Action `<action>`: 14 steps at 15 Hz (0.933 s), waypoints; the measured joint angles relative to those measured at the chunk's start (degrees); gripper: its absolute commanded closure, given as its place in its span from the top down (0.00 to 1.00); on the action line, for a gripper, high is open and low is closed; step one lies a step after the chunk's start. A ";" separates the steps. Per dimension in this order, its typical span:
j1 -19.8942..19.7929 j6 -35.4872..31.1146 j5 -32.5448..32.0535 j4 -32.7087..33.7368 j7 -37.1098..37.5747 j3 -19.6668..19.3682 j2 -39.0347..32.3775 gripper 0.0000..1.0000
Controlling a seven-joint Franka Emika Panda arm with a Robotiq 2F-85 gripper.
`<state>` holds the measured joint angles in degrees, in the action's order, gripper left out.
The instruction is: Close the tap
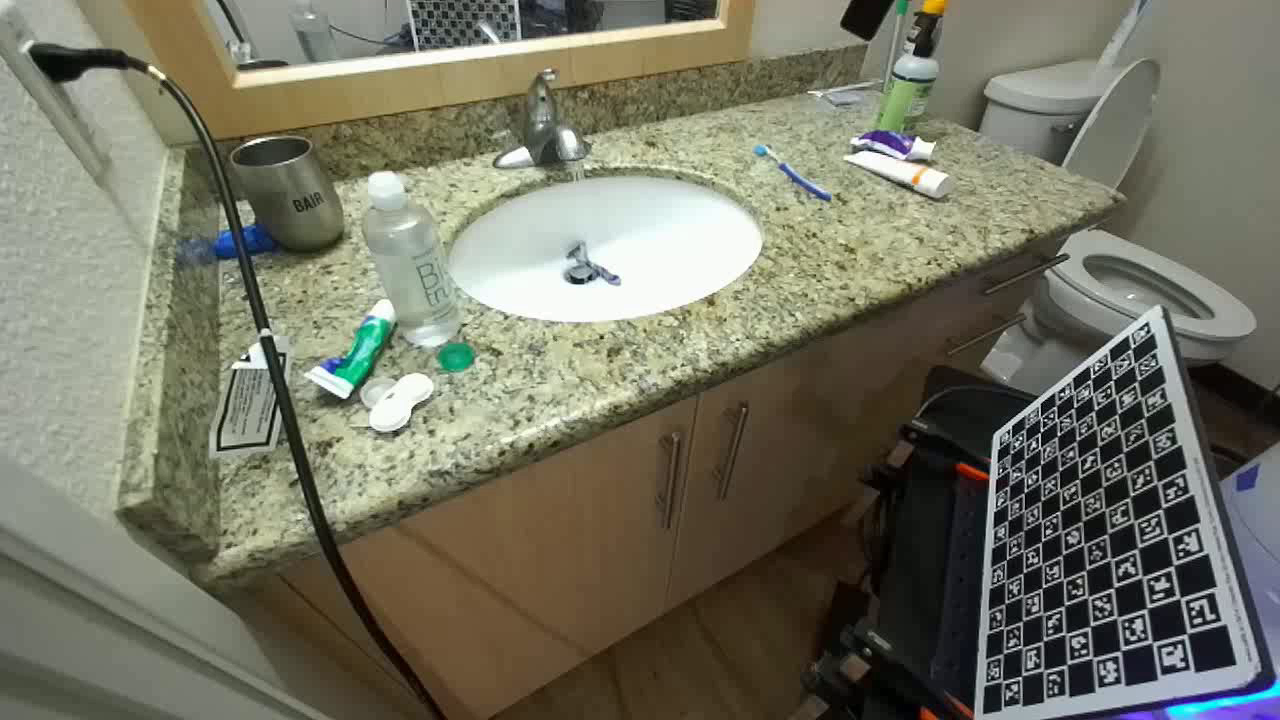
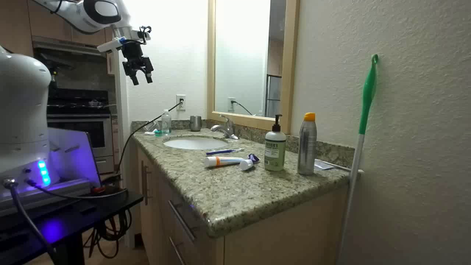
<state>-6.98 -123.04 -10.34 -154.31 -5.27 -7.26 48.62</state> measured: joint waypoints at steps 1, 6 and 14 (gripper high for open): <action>0.00 0.01 0.00 0.00 0.00 0.00 0.00 1.00; -0.70 -10.09 -3.91 -0.68 10.61 5.59 -5.00 1.00; -26.39 -30.26 -38.23 13.44 48.73 27.98 -30.82 1.00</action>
<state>-33.37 -153.30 -48.57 -140.87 43.46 20.72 17.80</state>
